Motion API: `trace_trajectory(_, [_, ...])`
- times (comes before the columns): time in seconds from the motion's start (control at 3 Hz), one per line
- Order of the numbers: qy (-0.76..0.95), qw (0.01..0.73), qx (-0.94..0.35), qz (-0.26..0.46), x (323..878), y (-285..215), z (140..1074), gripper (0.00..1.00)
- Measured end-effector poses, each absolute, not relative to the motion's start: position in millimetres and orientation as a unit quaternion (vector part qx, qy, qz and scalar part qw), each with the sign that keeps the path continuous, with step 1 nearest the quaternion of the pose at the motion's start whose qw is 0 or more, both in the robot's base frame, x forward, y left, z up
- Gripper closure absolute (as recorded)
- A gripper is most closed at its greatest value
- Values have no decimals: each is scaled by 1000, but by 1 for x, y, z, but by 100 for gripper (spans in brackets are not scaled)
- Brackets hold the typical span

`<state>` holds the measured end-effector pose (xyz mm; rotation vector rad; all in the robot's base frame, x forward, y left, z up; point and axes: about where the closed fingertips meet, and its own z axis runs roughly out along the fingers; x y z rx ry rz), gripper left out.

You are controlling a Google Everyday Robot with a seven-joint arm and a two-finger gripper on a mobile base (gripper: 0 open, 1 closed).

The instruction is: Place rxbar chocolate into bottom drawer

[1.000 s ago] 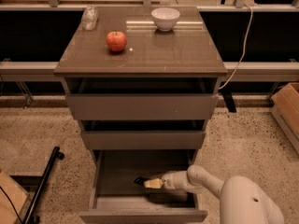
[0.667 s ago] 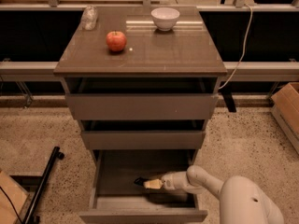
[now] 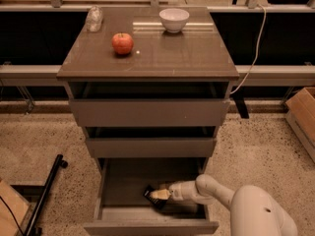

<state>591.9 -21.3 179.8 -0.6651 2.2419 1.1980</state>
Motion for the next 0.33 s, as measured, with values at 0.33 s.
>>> trace_trajectory(0.33, [825,253,-245,442,591,-19,179,0])
